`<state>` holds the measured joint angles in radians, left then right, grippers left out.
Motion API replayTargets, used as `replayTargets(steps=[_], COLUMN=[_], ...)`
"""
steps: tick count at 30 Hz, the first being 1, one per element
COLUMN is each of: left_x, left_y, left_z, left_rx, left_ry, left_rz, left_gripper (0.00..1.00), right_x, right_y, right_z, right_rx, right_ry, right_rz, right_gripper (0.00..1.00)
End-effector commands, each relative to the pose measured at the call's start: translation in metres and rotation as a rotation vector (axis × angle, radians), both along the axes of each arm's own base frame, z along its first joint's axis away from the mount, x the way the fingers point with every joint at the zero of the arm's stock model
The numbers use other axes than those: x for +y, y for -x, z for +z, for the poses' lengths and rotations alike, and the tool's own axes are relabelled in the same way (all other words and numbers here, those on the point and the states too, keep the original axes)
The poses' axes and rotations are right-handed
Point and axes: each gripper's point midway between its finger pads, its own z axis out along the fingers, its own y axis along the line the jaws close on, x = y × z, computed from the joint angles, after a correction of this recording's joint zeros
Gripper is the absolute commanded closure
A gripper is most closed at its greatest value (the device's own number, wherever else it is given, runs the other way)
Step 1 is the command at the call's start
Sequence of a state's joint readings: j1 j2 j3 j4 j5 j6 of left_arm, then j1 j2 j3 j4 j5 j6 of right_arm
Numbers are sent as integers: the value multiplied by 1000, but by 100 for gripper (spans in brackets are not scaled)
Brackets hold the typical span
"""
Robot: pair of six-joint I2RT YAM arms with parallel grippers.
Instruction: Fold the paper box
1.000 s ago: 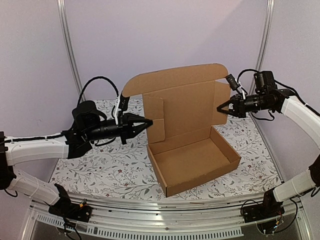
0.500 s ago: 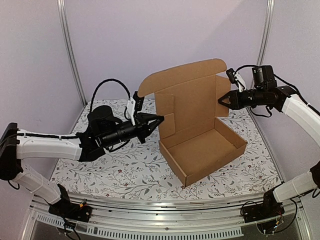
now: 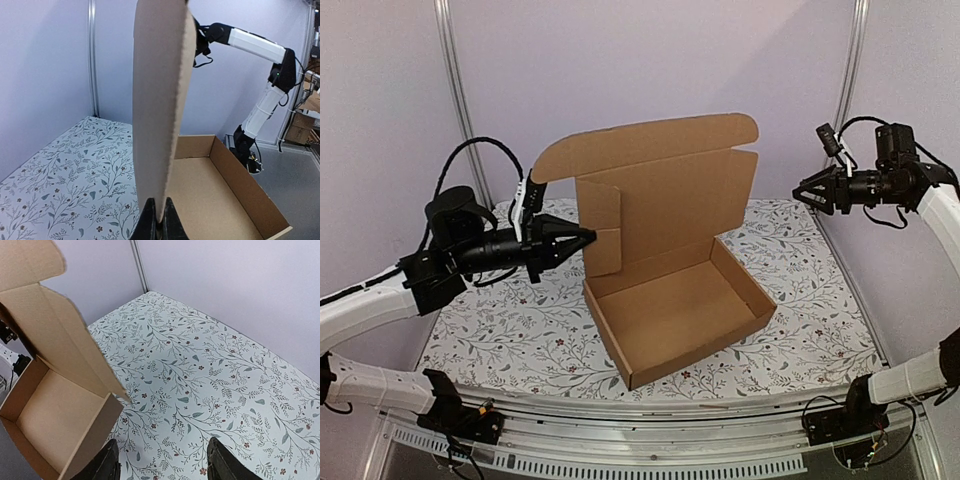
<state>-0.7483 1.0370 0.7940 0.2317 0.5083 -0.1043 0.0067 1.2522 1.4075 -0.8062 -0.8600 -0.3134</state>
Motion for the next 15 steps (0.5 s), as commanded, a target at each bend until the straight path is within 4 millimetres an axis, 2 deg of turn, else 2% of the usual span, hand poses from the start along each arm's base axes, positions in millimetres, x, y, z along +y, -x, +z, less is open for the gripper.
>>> replayTargets(steps=[1,4,6,8,10,13,15], left_x=[5,5,6,5,6,9,8], left_y=[35,42,38,33,25,12,9], left_z=[3,5,5,5,3,1,1], left_rx=[5,20,28,32,36,38,36], left_ry=[-13,7,29,47,59,72,84], left_rz=[-169,-203,-185,-161,-113,-39,-30], left_gripper=[100,100,100,100,100,100,100], right_x=[11,19,34,51,67,80,87], right_y=[-13,-28,-23,-8,14,43,54], right_z=[-15,-23,-23,-21,-14,-5,-4], right_rx=[-2,17,26,29,30,8,9], right_ry=[-8,-35,-62,-93,-143,-189,-196], right_rz=[120,131,183,265,371,485,520], right_gripper=[43,44,44,43,42,38,36])
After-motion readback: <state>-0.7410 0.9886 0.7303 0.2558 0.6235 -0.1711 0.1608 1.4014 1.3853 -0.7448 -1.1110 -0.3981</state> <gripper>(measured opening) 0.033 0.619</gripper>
